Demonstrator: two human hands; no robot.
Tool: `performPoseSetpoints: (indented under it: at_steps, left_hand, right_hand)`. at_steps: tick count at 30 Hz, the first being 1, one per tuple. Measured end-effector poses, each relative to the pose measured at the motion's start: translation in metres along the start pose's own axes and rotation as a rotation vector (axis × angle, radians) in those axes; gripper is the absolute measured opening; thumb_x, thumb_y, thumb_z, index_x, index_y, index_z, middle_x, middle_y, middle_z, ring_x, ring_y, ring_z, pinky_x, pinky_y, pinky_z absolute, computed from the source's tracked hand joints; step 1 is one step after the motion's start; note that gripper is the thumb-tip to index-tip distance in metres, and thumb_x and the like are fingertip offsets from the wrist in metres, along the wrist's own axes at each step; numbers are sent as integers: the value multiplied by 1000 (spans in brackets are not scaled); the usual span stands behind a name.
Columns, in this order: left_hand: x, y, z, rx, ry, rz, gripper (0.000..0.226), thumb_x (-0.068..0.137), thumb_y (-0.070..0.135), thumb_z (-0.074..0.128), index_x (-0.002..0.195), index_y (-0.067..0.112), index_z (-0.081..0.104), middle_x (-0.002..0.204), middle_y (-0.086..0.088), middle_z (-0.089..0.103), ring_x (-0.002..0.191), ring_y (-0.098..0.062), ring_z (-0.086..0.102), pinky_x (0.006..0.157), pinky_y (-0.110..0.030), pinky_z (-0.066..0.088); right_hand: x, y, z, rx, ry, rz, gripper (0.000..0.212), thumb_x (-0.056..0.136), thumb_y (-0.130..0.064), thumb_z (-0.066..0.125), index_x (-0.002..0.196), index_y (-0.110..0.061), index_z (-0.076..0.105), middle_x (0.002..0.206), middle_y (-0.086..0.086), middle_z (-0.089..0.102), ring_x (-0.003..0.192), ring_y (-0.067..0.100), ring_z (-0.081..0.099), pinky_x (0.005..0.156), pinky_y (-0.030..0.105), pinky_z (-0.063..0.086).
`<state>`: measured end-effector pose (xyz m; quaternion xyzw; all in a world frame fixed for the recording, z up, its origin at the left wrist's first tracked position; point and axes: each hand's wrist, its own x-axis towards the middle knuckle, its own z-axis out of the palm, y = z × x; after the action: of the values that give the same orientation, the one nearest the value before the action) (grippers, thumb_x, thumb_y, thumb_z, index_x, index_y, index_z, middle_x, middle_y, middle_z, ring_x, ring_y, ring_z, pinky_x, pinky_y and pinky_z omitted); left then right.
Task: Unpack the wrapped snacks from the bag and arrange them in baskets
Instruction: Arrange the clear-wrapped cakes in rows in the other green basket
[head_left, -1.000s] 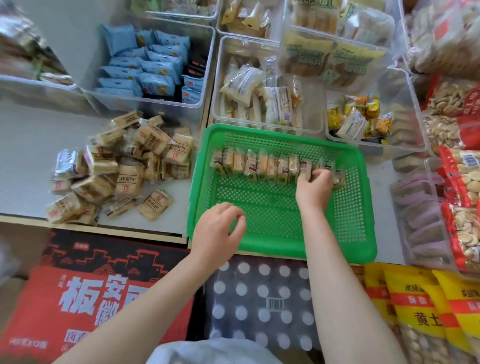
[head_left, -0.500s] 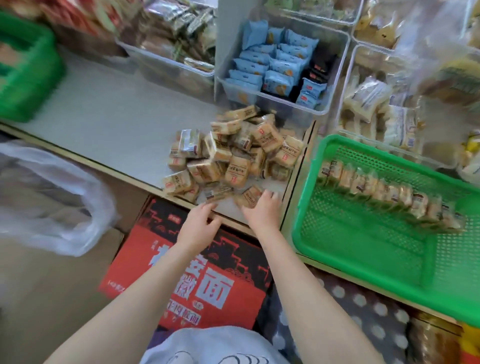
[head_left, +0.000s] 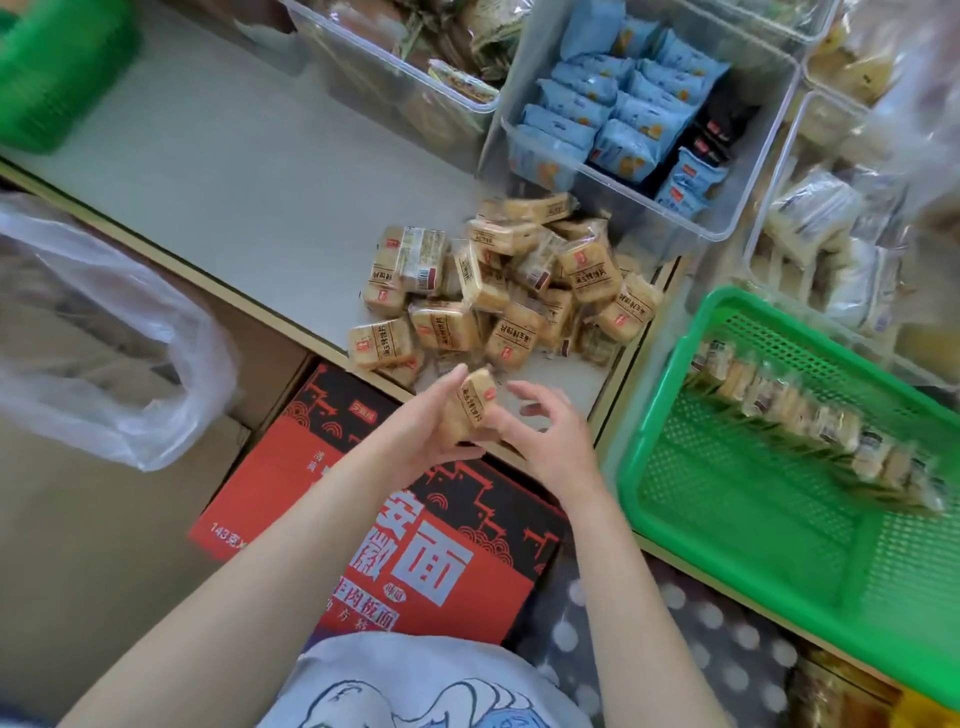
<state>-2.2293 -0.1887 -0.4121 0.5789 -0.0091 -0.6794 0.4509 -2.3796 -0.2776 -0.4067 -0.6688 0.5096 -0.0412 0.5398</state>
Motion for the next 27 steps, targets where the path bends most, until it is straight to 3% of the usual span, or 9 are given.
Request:
performPoseSetpoints:
  at_steps: [2,4,8,11,13,15,19,23,27]
  left_hand:
    - [3,0,-8,22,-19,30,39,101,43,49,129,18,61,119,-12,71,107,-28,70,89,-40,52]
    - [8,-2,-16,1,30,46,39,100,39,54,130,14,59,119,-12,72,106,-28,71,87,-39,52]
    - [8,-11,-24,-127,225,35,33,96,38,61,121,17,67,110,-4,76,106,-22,69,85,-36,50]
    - [6,-18,-33,-127,299,67,33,92,37,66,120,20,68,112,-4,74,109,-23,65,85,-35,49]
    - [4,-19,-37,-147,295,77,35,91,30,69,124,18,66,112,-6,75,109,-25,68,86,-34,52]
    - [4,-16,-37,-176,287,66,36,91,19,70,125,13,63,111,-9,75,106,-25,71,88,-36,55]
    - [8,-11,-36,-173,305,47,28,94,7,61,121,10,56,116,-15,71,104,-29,71,86,-40,58]
    - [12,-8,-24,-102,231,50,35,95,25,61,129,15,55,123,-14,68,110,-30,68,98,-50,53]
    - [10,0,-5,-73,109,47,60,89,62,59,129,17,59,119,-11,71,108,-29,70,90,-41,58]
  right_hand:
    - [10,-4,-4,100,67,28,27,89,-43,72,111,-27,70,111,-10,67,101,5,62,86,26,50]
    - [30,-7,-4,189,162,121,22,93,-38,68,108,-23,69,106,-4,70,99,13,66,93,39,55]
    - [71,-14,15,276,170,301,50,90,-44,69,126,-11,60,117,2,68,99,20,67,89,43,59]
    - [84,-15,32,334,233,395,64,82,-48,75,132,-11,58,126,4,66,113,27,63,98,46,54]
    - [86,-12,37,369,267,399,62,82,-43,78,132,-11,59,126,4,66,114,25,62,98,39,51]
    - [79,-11,34,393,284,392,55,84,-39,79,127,-11,61,121,2,68,107,19,62,88,31,46]
    - [40,-13,9,423,231,360,30,88,-43,73,103,-18,65,95,-2,68,73,9,54,66,24,41]
    - [4,-14,-8,479,257,220,27,88,-37,75,105,-18,67,85,-1,69,65,12,51,56,23,39]
    - [-7,-27,-6,305,70,77,36,85,-35,78,113,-28,56,90,-2,73,69,8,61,62,21,48]
